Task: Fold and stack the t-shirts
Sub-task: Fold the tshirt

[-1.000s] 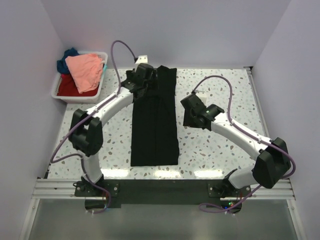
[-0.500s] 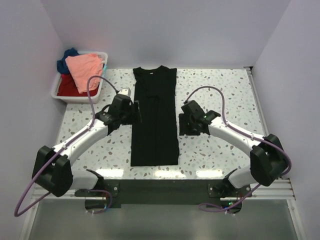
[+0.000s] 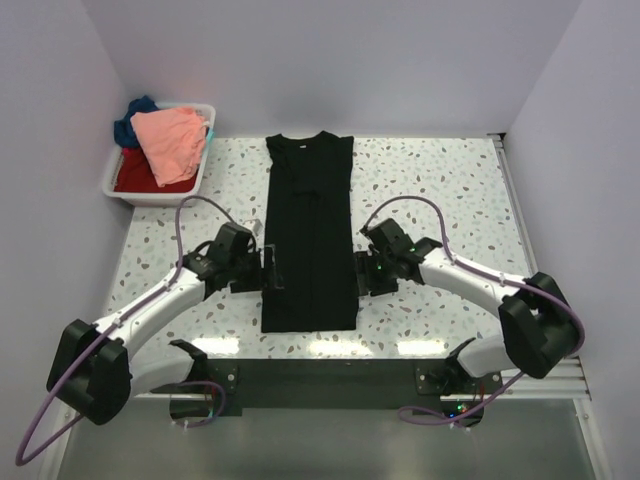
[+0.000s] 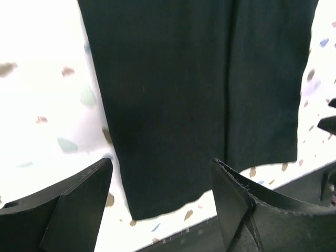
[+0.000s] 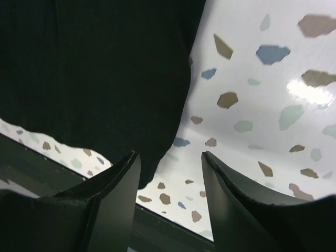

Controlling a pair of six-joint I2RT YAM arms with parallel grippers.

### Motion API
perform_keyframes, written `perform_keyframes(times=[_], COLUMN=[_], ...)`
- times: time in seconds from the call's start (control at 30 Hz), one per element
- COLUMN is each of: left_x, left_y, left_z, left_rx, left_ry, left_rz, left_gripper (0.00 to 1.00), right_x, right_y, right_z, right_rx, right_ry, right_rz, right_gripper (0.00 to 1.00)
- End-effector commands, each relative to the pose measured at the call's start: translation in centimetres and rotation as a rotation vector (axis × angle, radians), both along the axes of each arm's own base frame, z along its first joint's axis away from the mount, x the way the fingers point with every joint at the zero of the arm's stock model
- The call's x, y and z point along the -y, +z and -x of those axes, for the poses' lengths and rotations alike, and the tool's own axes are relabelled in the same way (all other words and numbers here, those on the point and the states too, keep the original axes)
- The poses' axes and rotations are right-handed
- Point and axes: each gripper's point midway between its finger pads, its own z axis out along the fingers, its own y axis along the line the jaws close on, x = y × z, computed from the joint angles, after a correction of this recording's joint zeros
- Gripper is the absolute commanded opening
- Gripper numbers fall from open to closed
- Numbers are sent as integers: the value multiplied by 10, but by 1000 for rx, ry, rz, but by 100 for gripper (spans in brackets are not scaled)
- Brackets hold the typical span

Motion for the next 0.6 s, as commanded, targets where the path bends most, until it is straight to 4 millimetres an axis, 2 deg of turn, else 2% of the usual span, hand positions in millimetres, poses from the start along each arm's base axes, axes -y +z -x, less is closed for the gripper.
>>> perform_keyframes(times=[0.0, 0.1, 0.27, 0.4, 0.57], left_x=[10, 15, 16, 16, 15], left_y=[0, 3, -10, -15, -21], left_z=[27, 38, 55, 63, 67], left_rx=[-85, -107, -167, -196, -212], left_ry=[-21, -45, -34, -37, -35], left_rz=[116, 198, 284, 306, 297], left_gripper=[79, 76, 68, 58, 56], right_x=[-11, -13, -18, -18, -19], right_y=[10, 9, 4, 1, -2], right_z=[18, 30, 50, 57, 61], right_rx=[-21, -44, -76, -91, -101], right_ry=[51, 78, 106, 111, 115], right_rz=[-112, -151, -184, -194, -201], right_gripper=[55, 55, 55, 54, 54])
